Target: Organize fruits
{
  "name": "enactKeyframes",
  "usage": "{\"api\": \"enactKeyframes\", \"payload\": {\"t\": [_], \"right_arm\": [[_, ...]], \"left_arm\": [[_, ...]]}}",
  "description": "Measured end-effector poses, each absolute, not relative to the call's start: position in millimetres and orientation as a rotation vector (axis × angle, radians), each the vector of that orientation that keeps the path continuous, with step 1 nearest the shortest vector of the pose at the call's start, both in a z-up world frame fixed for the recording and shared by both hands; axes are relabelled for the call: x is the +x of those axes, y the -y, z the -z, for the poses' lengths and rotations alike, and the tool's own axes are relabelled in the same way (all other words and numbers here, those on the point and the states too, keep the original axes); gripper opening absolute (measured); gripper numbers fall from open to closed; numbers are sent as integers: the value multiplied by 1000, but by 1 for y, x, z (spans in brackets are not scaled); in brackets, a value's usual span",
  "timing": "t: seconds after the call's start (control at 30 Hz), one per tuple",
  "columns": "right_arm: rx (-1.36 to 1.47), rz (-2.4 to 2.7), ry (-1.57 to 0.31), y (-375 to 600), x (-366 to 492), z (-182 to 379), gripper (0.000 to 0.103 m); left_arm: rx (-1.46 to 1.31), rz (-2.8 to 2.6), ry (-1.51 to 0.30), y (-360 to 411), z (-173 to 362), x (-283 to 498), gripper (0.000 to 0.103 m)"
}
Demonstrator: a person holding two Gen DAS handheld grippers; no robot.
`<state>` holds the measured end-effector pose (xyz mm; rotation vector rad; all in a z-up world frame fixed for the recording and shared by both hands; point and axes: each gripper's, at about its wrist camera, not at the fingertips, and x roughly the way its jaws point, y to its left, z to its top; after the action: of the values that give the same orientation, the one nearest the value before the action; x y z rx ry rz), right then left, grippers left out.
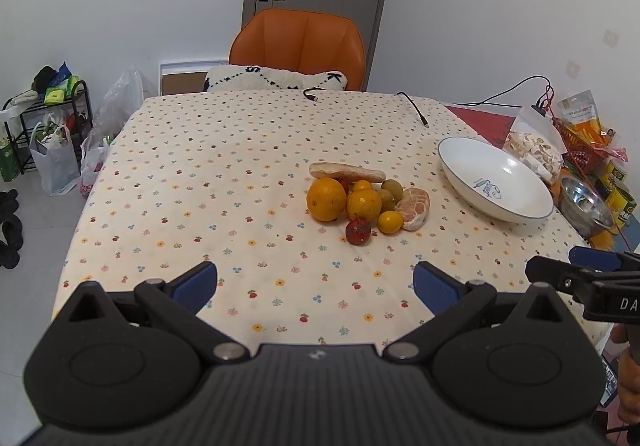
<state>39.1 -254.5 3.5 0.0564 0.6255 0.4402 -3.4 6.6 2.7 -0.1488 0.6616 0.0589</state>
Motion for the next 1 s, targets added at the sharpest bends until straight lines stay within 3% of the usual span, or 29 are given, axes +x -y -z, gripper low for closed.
{"api": "enactKeyframes", "payload": {"t": [1.0], "right_arm": [[38,-437,-626,246,33,-9,103]], "left_arm": [[-163,-63,-648,-10,-6,-11,103]]}}
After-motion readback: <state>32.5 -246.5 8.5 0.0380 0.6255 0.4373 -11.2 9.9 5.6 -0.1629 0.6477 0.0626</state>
